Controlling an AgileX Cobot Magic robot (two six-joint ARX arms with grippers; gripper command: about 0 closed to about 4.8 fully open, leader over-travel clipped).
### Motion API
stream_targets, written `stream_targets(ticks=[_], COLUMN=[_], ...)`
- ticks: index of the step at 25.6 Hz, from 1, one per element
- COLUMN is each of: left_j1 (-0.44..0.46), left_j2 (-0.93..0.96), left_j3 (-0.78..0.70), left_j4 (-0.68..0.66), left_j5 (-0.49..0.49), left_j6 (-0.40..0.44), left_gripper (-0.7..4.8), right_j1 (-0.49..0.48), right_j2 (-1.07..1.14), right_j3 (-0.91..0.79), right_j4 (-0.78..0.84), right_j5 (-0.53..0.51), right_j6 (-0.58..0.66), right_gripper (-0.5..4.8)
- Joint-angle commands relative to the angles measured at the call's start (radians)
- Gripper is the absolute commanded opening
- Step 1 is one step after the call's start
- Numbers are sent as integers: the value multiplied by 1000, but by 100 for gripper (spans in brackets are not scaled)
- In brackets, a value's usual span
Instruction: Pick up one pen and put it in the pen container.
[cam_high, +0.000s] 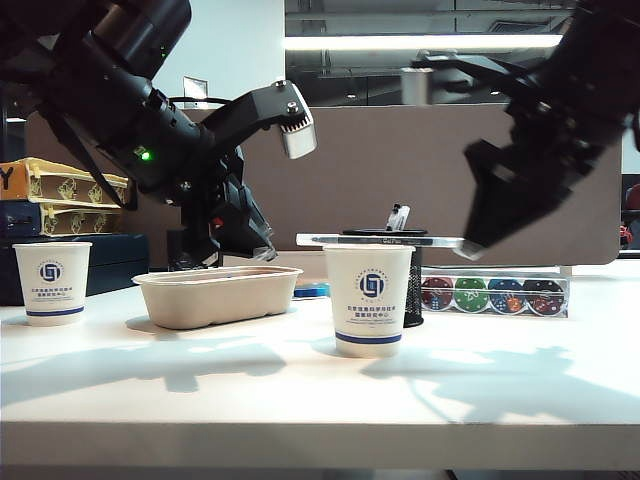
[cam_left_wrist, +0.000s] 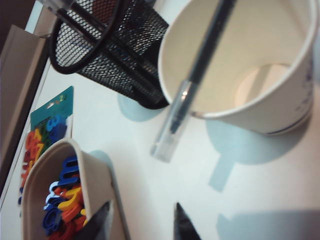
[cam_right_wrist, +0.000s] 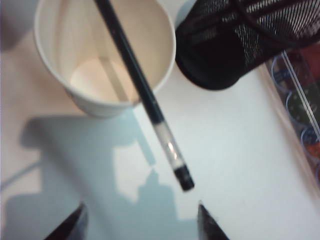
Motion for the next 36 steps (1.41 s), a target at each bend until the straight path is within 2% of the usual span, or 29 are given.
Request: stream_targets(ticks=[1, 8, 21, 36], left_j1=[2, 2, 2, 2], left_j2=[-2, -2, -2, -2], left_j3=[6, 6, 6, 6], left_j4=[13, 12, 13, 25], left_j5=[-9, -12, -18, -18], left_j6=[0, -4, -7, -29], left_gripper=[156, 156, 155, 155], right_j1=[14, 44, 44, 42], right_j2=[44, 158, 152, 180], right_j3=[53, 201, 239, 239], right_j4=[12, -100, -284, -186], right_j5=[-2, -2, -29, 70], right_j6=[-7, -8, -44, -146], right_gripper=[274, 275, 275, 274])
